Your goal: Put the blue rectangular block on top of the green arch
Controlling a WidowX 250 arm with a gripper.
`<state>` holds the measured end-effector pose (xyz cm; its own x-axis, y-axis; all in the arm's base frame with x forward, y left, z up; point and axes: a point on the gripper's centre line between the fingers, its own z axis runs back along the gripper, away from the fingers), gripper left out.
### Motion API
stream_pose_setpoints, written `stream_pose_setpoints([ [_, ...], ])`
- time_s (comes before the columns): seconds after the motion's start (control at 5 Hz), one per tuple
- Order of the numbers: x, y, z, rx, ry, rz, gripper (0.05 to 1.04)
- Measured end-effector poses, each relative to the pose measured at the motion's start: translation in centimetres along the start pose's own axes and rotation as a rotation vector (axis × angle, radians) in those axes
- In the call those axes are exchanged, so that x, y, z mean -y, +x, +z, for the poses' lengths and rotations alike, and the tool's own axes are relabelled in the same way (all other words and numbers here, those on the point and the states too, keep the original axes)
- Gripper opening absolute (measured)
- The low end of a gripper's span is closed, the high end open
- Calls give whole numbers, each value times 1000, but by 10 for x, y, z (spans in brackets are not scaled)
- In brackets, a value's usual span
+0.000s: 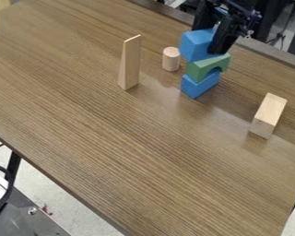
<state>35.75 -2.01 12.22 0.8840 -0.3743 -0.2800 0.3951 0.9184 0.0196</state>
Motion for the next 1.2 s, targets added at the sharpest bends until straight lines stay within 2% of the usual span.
stream_pose_setpoints([
  [0.2,-13,13,-6,-11,-15,2,572],
  [0.6,-19,28,-5,17,-24,9,573],
  [1.0,-24,31,-4,38,-31,20,572],
  [1.2,-26,35,-11,29,-37,34,572],
])
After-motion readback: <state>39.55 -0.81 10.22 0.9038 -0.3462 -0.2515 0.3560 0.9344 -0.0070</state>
